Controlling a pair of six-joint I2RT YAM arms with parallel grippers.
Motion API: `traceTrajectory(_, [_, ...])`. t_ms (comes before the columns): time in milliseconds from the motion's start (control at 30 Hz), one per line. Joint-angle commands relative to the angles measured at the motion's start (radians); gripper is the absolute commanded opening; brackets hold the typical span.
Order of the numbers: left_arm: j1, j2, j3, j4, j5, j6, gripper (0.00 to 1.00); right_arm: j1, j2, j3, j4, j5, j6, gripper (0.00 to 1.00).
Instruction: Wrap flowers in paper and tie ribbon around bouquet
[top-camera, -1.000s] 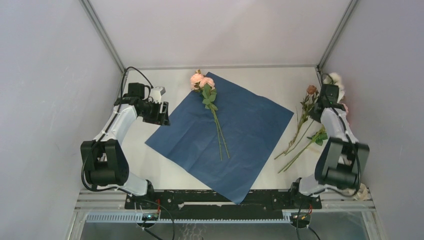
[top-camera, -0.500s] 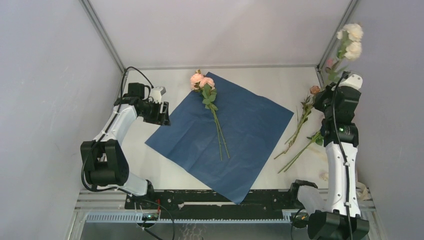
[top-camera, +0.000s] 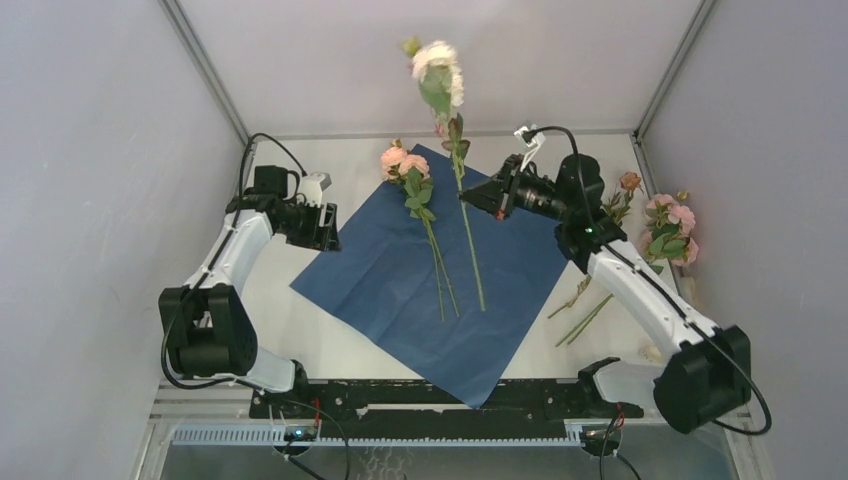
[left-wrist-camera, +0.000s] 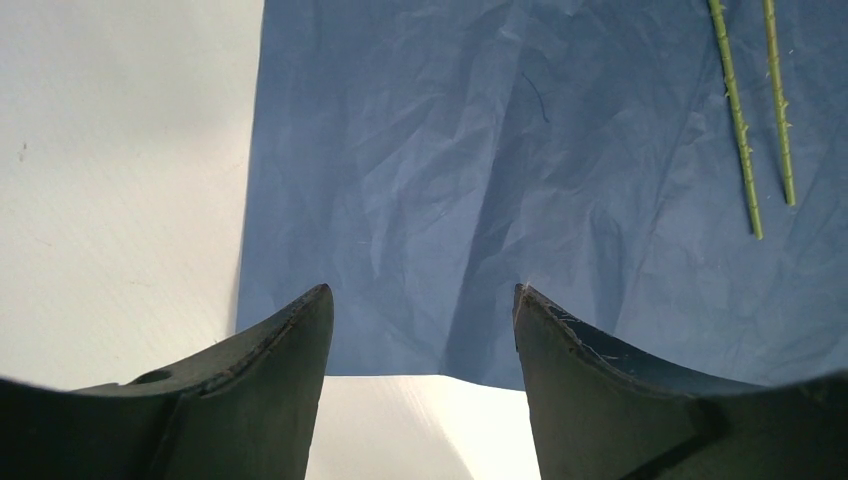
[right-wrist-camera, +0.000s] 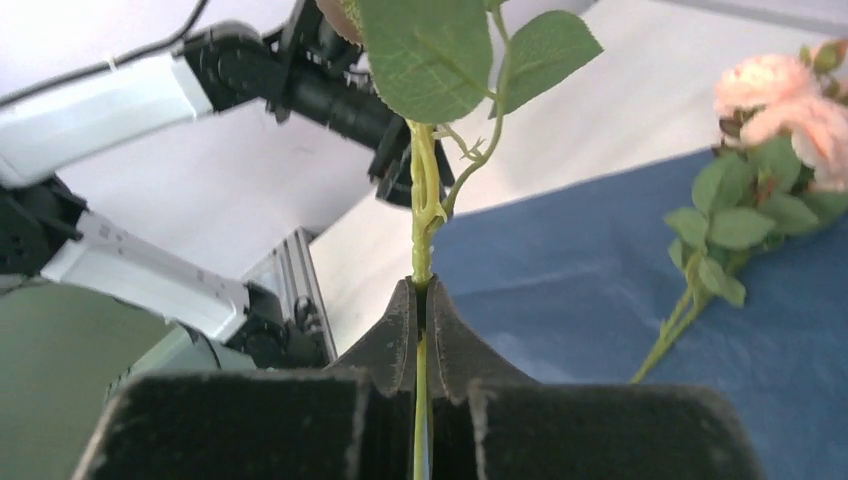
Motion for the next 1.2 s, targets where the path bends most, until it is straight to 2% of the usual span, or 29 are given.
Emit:
traceTrajectory(0, [0.0,-0.041,-0.021,0.003,0.041,0.018,0.71,0.033,0.102,0.004,0.37,0.094,0.199,0.0])
traceTrajectory(67, [0.0,-0.037,-0.02,0.003,0.042,0.016,0.71,0.082,0.193,0.004,0.315,0.25,0.207,0.0])
traceTrajectory(133, [0.0,-0.038,-0.021,0.003,0.041,0.014,0.71,0.135,0.285,0.01,0.287,0.329,0.159,0.0])
traceTrajectory(300, [0.0,-0.043,-0.021,-0.002,0.038,0.014,0.71,0.209,0.505,0.118,0.086,0.555,0.024,0.0])
traceTrajectory(433, [0.0,-0.032,-0.024,0.003,0.039,0.014,0.71,0.256,0.646,0.25,-0.085,0.669,-0.046,0.0])
traceTrajectory(600, [0.0,-0.015,-0.024,0.002,0.051,0.013,0.71,0.302,0.765,0.357,-0.186,0.75,-0.119,0.01])
traceTrajectory(633, [0.0,-0.015,-0.024,0.002,0.051,0.013,0.71,0.309,0.796,0.38,-0.203,0.758,-0.131,0.05])
traceTrajectory(767, [0.0,-0.013,-0.026,-0.002,0.058,0.019,0.71,0.322,0.874,0.498,-0.301,0.856,-0.163,0.4])
traceTrajectory(800, [0.0,-0.014,-0.026,-0.003,0.061,0.02,0.71,0.324,0.887,0.536,-0.336,0.859,-0.17,0.43])
traceTrajectory(967, [0.0,-0.008,-0.028,-0.003,0.068,0.024,0.71,0.325,0.804,0.576,-0.417,0.882,-0.182,0.5])
traceTrajectory(1167, [0.0,0.006,-0.027,-0.003,0.069,0.02,0.71,0.255,0.545,0.444,-0.502,0.947,-0.192,0.63])
